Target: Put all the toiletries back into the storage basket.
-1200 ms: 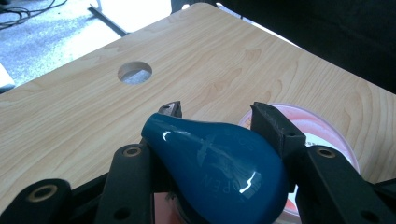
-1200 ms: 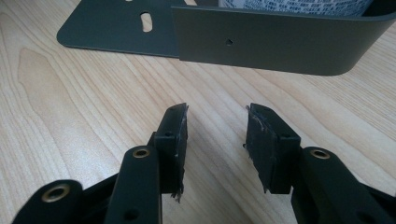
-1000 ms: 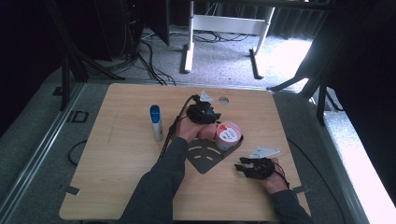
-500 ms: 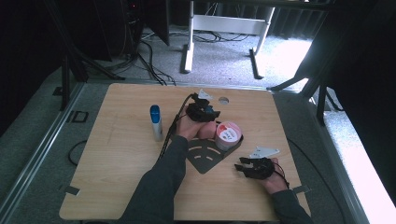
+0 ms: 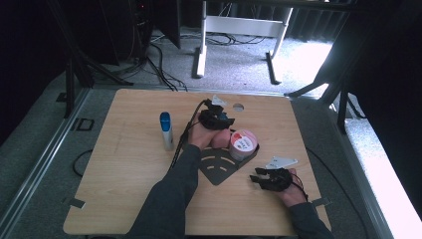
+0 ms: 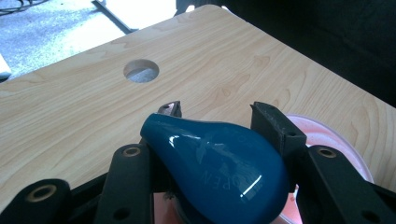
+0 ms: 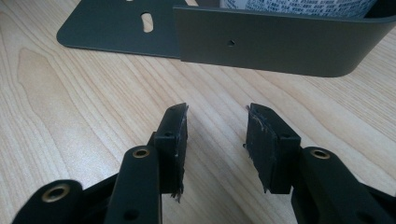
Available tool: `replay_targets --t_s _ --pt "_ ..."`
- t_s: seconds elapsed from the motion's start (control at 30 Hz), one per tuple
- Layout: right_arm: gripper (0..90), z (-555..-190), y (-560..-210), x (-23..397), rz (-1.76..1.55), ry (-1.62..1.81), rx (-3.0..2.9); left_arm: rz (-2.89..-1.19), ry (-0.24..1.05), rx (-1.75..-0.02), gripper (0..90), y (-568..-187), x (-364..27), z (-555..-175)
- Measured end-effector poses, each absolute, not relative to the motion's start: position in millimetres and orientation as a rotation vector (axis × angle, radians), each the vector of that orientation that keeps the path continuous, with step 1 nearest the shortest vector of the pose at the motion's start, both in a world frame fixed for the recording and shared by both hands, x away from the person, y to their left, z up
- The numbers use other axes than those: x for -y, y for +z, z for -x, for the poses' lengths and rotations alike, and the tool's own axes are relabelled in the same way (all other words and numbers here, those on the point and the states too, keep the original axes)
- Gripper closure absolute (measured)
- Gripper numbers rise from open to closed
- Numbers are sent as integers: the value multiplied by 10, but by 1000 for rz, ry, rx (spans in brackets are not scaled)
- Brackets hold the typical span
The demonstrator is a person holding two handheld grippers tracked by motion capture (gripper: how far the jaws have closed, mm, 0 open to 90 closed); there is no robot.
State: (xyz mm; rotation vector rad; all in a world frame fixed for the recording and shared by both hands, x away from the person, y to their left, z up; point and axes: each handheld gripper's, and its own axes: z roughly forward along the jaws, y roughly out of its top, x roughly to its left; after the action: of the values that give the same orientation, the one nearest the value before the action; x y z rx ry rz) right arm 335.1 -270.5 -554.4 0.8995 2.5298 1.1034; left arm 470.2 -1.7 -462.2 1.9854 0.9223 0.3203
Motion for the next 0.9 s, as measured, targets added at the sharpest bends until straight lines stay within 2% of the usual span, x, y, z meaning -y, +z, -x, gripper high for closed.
replay_targets --t_s 0.53,0.77,0.9 --pt "579 -3354 -5545 2702 -898 1106 -2531 -1975 319 -941 539 -4626 32 -4693" --pt "579 -3352 -5544 2700 -896 1103 -2530 -1994 337 -931 465 -4619 56 -4668" --pt "579 -3352 -5544 2700 -896 1103 -2530 -1987 307 -924 364 -4623 67 -4661"
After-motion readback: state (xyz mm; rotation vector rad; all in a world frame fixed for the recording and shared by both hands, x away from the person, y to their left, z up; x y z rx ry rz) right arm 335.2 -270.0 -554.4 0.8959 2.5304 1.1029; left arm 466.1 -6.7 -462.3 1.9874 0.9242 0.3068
